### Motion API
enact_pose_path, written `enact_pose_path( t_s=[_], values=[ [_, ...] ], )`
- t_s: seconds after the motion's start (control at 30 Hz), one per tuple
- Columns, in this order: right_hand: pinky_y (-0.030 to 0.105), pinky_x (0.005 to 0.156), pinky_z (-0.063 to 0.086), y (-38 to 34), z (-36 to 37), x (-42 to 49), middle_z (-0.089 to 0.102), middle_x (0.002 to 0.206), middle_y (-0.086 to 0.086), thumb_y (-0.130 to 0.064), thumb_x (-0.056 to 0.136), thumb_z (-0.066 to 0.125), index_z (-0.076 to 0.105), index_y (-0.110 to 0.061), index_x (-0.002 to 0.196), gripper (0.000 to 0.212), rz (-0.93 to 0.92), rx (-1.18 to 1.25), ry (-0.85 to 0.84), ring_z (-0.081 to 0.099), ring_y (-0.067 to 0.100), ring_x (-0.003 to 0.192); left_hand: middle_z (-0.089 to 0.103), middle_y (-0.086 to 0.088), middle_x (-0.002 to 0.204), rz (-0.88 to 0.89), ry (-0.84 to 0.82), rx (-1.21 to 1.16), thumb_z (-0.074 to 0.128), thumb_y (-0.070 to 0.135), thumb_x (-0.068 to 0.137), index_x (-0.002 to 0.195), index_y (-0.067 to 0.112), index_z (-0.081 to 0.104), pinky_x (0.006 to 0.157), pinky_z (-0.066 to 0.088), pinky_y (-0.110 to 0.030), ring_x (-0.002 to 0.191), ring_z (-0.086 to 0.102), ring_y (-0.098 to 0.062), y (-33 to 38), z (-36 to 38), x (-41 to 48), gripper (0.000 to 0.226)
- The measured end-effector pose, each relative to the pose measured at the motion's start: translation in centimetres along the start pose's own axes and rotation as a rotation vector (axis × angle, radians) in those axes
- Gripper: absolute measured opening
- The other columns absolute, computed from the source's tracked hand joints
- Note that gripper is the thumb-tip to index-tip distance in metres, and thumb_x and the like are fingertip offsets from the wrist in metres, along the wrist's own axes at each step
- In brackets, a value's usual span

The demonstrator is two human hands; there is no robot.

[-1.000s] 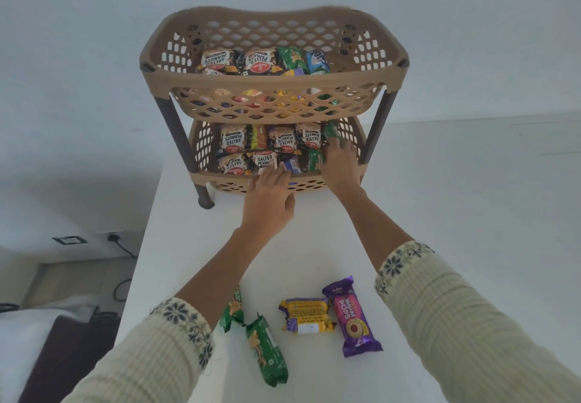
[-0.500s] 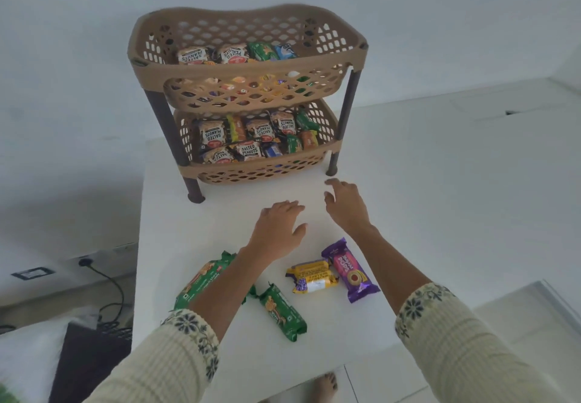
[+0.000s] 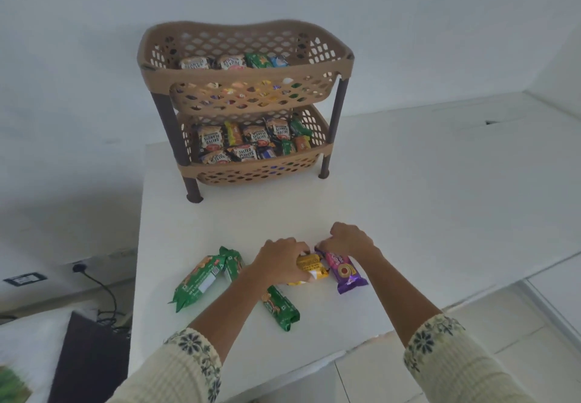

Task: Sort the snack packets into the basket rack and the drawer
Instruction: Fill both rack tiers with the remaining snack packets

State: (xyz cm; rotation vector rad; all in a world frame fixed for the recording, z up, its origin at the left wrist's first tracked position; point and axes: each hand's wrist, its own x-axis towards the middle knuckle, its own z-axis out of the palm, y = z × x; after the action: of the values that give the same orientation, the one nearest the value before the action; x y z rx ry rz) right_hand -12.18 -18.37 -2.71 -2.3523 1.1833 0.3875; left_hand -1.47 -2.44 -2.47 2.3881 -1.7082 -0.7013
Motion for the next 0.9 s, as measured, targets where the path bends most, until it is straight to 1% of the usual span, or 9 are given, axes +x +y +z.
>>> enact_pose_path(
  t_s=[0.13, 0.23, 0.3, 0.37, 0.43, 0.5, 0.6, 0.77, 0.9],
  values=[
    [0.034, 0.08, 0.051, 0.4, -0.2, -0.9, 0.056, 0.111, 0.006, -0.048, 0.068, 0.071, 0.044, -0.015, 0.121, 0.068, -0.018, 0.029, -0.052, 0.057, 0.026, 0.099, 0.065, 0.003, 0.108, -0.068, 0.067, 0.038, 0.068, 0.054, 0.071, 0.121, 0.03, 0.059, 0.089, 0.037, -0.034, 0.1, 0.061, -0.018, 0.3, -0.9, -0.3, 0.056],
    [0.033, 0.082, 0.052, 0.7, 0.0, -1.3, 0.057, 0.117, 0.008, -0.037, 0.072, 0.068, 0.043, -0.014, 0.125, 0.063, -0.034, 0.076, -0.033, 0.057, 0.026, 0.1, 0.068, 0.008, 0.099, -0.123, 0.139, 0.014, 0.066, 0.055, 0.07, 0.112, 0.03, 0.063, 0.082, 0.037, -0.032, 0.089, 0.062, -0.015, 0.1, -2.3, -0.5, 0.049],
    [0.03, 0.079, 0.049, 0.6, -0.3, -1.3, 0.057, 0.118, 0.008, -0.036, 0.074, 0.068, 0.044, -0.015, 0.125, 0.061, -0.054, 0.098, -0.014, 0.057, 0.025, 0.101, 0.067, 0.01, 0.092, -0.164, 0.206, -0.043, 0.064, 0.059, 0.069, 0.105, 0.03, 0.063, 0.078, 0.037, -0.03, 0.08, 0.06, -0.012, -0.2, -3.4, -0.7, 0.046],
    [0.029, 0.075, 0.047, 0.3, -1.2, -1.3, 0.057, 0.115, 0.006, -0.038, 0.074, 0.068, 0.044, -0.016, 0.124, 0.06, -0.045, 0.157, 0.015, 0.055, 0.023, 0.096, 0.067, 0.01, 0.091, -0.195, 0.261, -0.092, 0.062, 0.061, 0.069, 0.103, 0.03, 0.062, 0.075, 0.039, -0.03, 0.081, 0.06, -0.014, -0.3, -4.8, -0.8, 0.045],
    [0.032, 0.075, 0.052, -0.3, -2.8, -1.5, 0.054, 0.11, 0.005, -0.041, 0.073, 0.069, 0.042, -0.017, 0.122, 0.061, -0.039, 0.239, 0.06, 0.055, 0.023, 0.092, 0.067, 0.01, 0.092, -0.21, 0.345, -0.139, 0.062, 0.063, 0.07, 0.102, 0.031, 0.062, 0.072, 0.042, -0.028, 0.083, 0.062, -0.015, -0.4, -6.7, -0.8, 0.045],
    [0.037, 0.075, 0.057, -1.5, -5.4, -1.7, 0.052, 0.106, 0.005, -0.044, 0.073, 0.07, 0.041, -0.019, 0.121, 0.062, -0.052, 0.324, 0.118, 0.059, 0.026, 0.093, 0.067, 0.012, 0.093, -0.196, 0.443, -0.2, 0.063, 0.064, 0.074, 0.103, 0.031, 0.063, 0.069, 0.047, -0.026, 0.082, 0.063, -0.012, -0.3, -8.9, -0.8, 0.044],
    [0.044, 0.079, 0.058, -3.7, -10.5, -2.2, 0.058, 0.102, 0.008, -0.045, 0.074, 0.071, 0.044, -0.016, 0.118, 0.059, -0.121, 0.384, 0.267, 0.065, 0.03, 0.091, 0.069, 0.012, 0.089, -0.141, 0.623, -0.287, 0.065, 0.059, 0.079, 0.103, 0.029, 0.066, 0.068, 0.052, -0.027, 0.08, 0.064, -0.009, 0.3, -12.5, -0.6, 0.039],
    [0.048, 0.08, 0.058, -7.9, -19.4, -4.0, 0.065, 0.1, 0.01, -0.048, 0.07, 0.069, 0.047, -0.019, 0.108, 0.053, -0.278, 0.538, 0.451, 0.067, 0.029, 0.086, 0.068, 0.014, 0.086, -0.072, 0.875, -0.258, 0.06, 0.067, 0.079, 0.099, 0.029, 0.065, 0.066, 0.055, -0.031, 0.075, 0.063, -0.006, 2.5, -19.6, 0.3, 0.043],
    [0.051, 0.083, 0.056, -10.8, -25.6, -4.4, 0.063, 0.111, 0.012, -0.042, 0.071, 0.074, 0.046, -0.015, 0.119, 0.062, -0.387, 0.565, 0.561, 0.066, 0.032, 0.095, 0.065, 0.017, 0.087, -0.029, 1.034, -0.201, 0.056, 0.07, 0.08, 0.104, 0.031, 0.063, 0.059, 0.056, -0.026, 0.069, 0.062, 0.001, 4.3, -25.6, 0.9, 0.047]
  ],
)
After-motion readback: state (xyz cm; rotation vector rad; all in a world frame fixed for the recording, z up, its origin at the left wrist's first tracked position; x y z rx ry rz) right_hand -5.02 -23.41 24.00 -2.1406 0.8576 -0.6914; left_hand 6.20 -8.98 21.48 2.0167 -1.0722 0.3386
